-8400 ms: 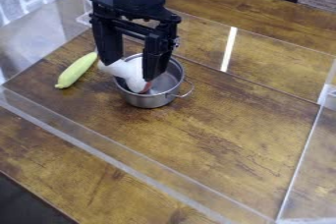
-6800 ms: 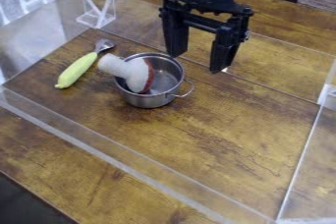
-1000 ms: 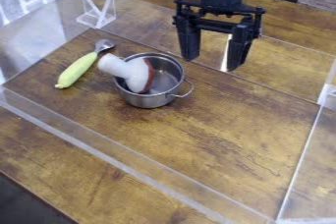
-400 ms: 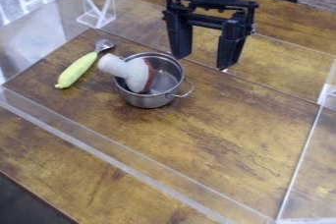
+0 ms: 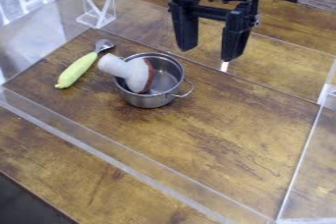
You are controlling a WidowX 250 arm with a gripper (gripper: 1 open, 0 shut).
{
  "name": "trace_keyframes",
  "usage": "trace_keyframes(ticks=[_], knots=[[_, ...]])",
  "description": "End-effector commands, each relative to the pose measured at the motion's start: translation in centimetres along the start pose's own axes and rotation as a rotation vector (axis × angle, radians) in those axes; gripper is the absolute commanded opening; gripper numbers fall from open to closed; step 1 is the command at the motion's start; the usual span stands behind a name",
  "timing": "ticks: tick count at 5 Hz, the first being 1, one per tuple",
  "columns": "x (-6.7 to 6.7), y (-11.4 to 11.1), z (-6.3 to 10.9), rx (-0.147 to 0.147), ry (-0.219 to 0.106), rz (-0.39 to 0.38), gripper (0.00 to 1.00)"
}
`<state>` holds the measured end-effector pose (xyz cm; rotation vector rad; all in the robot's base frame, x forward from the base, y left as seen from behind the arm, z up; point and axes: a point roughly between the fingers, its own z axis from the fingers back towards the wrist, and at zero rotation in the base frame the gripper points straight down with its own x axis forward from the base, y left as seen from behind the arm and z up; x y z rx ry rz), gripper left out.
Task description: Put the mushroom in the silver pot
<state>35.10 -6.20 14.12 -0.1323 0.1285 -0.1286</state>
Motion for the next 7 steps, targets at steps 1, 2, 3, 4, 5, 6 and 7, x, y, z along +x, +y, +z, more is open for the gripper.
trace_keyframes(ticks=[1,2,3,4,5,6,7], knots=[[0.4,-1.4,0.8,-0.007,-0.032,-0.053,1.00],[0.5,-1.8,0.9,-0.013,-0.017,-0.068,1.00],[0.8,-1.5,1.1,-0.012,-0.010,-0.071,1.00],[0.3,-0.4,1.7,-0.015,-0.011,-0.004,1.00],[-0.2,0.8,2.1,-0.021,-0.012,0.058,1.00],[-1.2,0.7,2.4,-0.039,-0.010,0.085,1.00],[-0.3,0.5,2.9,-0.044,-0.011,0.045,1.00]])
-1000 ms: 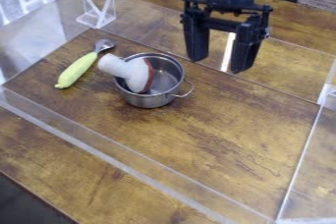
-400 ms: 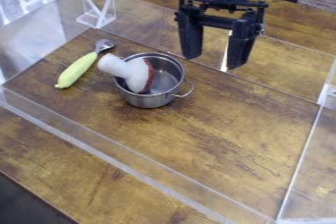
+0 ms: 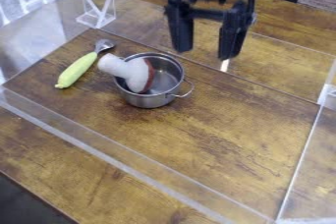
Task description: Put the mushroom in the silver pot
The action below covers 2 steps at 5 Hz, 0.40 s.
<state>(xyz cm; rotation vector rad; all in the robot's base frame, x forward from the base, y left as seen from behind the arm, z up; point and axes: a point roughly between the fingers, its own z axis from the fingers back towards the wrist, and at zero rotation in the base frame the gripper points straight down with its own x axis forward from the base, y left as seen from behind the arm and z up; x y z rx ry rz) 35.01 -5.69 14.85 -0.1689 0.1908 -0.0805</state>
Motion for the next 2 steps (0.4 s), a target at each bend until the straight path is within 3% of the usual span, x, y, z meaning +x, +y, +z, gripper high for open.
trace_keyframes(ticks=[1,2], knots=[[1.08,-0.19,1.02,-0.014,-0.059,-0.025,1.00],[0.44,-0.85,0.19,-0.020,-0.033,-0.043,1.00]])
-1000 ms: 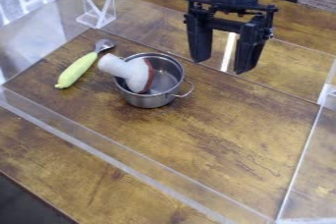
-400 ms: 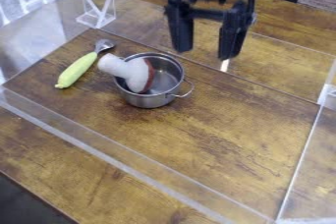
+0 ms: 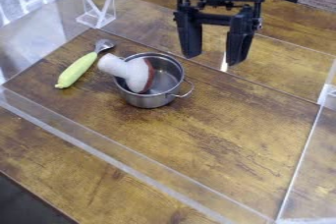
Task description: Put the mushroom in the silver pot
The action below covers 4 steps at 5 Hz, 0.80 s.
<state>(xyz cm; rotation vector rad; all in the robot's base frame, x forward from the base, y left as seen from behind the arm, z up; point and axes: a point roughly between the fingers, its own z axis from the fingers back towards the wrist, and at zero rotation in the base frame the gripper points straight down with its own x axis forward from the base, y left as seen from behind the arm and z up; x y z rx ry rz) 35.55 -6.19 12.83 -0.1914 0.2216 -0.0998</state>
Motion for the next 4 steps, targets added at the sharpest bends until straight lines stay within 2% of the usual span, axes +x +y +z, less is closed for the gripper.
trace_keyframes(ticks=[1,2,3,4], knots=[[-2.1,-1.9,2.1,0.004,-0.043,-0.045,1.00],[-1.9,-2.5,3.3,0.023,-0.044,-0.128,0.00],[-1.9,-2.4,3.1,0.035,-0.043,-0.169,1.00],[-2.0,-1.2,3.2,0.033,-0.035,-0.156,1.00]])
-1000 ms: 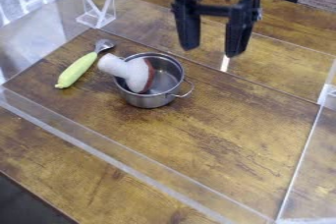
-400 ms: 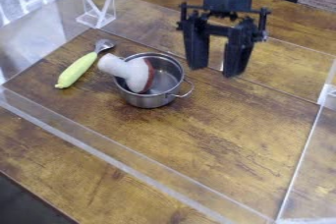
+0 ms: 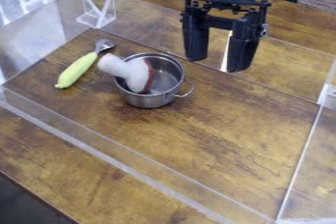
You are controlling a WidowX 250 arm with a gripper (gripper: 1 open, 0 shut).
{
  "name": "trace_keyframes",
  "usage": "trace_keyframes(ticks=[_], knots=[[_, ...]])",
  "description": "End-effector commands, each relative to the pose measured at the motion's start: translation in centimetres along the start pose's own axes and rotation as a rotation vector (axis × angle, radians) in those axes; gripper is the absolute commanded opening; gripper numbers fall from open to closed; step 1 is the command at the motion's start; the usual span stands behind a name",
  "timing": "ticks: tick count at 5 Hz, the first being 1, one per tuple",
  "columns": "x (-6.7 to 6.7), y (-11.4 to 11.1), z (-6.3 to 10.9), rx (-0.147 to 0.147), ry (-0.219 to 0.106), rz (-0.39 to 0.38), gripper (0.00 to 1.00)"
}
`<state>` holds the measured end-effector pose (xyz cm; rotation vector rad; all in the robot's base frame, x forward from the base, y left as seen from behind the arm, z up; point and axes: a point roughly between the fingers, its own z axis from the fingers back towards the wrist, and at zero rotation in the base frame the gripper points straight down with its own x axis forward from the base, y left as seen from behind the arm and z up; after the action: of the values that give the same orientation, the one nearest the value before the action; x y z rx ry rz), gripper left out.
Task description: Put the mushroom in the silver pot
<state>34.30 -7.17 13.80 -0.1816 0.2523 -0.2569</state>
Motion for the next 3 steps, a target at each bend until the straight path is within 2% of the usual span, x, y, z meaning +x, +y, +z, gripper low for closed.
trace_keyframes(ticks=[1,2,3], knots=[[-1.2,1.1,2.6,0.012,-0.095,0.040,1.00],[-1.4,0.4,3.0,0.006,-0.117,0.052,1.00],[-0.7,0.0,3.0,0.002,-0.123,0.052,1.00]])
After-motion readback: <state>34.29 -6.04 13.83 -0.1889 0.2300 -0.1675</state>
